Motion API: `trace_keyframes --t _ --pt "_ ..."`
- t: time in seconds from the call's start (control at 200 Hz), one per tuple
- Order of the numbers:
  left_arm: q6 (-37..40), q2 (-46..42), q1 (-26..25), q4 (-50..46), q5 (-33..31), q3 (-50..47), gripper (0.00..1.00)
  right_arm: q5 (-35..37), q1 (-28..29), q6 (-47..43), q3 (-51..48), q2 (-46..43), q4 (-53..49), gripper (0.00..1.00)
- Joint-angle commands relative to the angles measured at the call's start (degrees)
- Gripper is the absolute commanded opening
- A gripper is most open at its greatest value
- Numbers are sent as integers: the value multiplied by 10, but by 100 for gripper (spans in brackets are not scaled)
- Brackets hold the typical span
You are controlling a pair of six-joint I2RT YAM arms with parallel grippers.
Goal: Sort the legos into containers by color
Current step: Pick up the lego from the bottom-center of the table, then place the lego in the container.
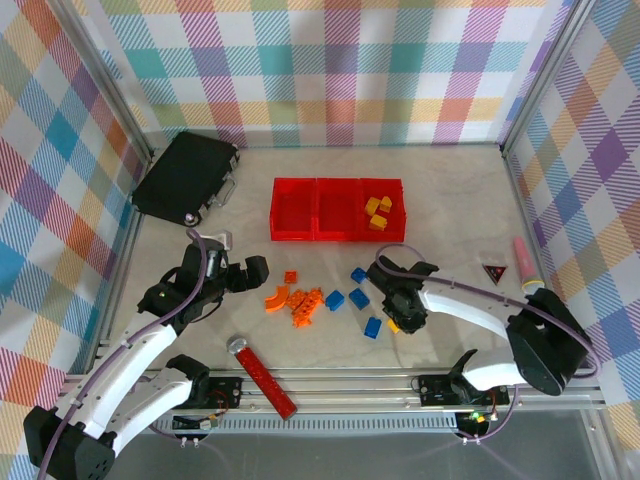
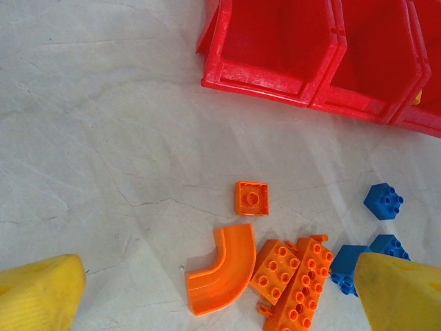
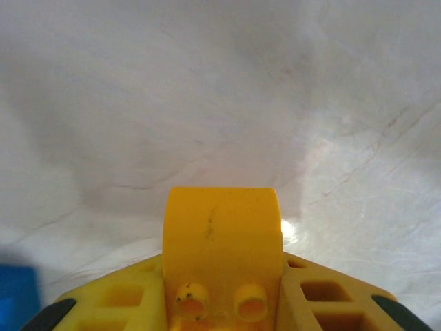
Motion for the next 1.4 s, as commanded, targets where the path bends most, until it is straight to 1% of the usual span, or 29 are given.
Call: trace_keyframes --t 0.0,0.115,0.235,0.375,0.525,0.615,0.74,0.92,1.075,1.15,1.195,1.225,1.255,1.29,1.395 --pt "-3 6 -5 -9 -14 9 100 81 -4 -82 72 -20 -49 26" --pt "-3 14 -5 -11 -7 14 100 105 -44 -195 156 11 -50 24" --pt "-4 17 -5 -14 -7 23 100 110 -96 -326 240 57 -3 24" --pt "-3 22 -5 -27 -10 37 100 94 -160 -473 353 154 36 24" --pt "0 24 -5 -47 -17 47 100 80 -186 -593 445 252 92 21" --pt "0 21 -5 -61 -19 53 100 55 -201 -625 499 309 93 22" --pt "-3 13 -5 -77 -26 59 100 31 -212 -663 569 378 79 25" --pt "-5 4 -6 -91 -35 62 100 32 -215 -697 638 444 53 32" --pt "-12 4 -6 -95 -36 59 100 33 -216 -704 652 465 46 40" --pt "-18 4 -6 -94 -32 56 100 32 -216 -707 652 471 45 48" --pt "-22 3 -7 -95 -30 55 100 37 -216 -705 653 473 42 51" --pt "-24 3 -7 -94 -28 53 100 44 -216 -701 650 471 41 55" --pt "-25 2 -7 -94 -26 53 100 47 -216 -701 645 468 43 61" --pt "-27 0 -7 -94 -24 51 100 47 -217 -699 642 464 44 64" --pt "-28 -2 -7 -85 -13 44 100 40 -217 -704 632 438 38 67"
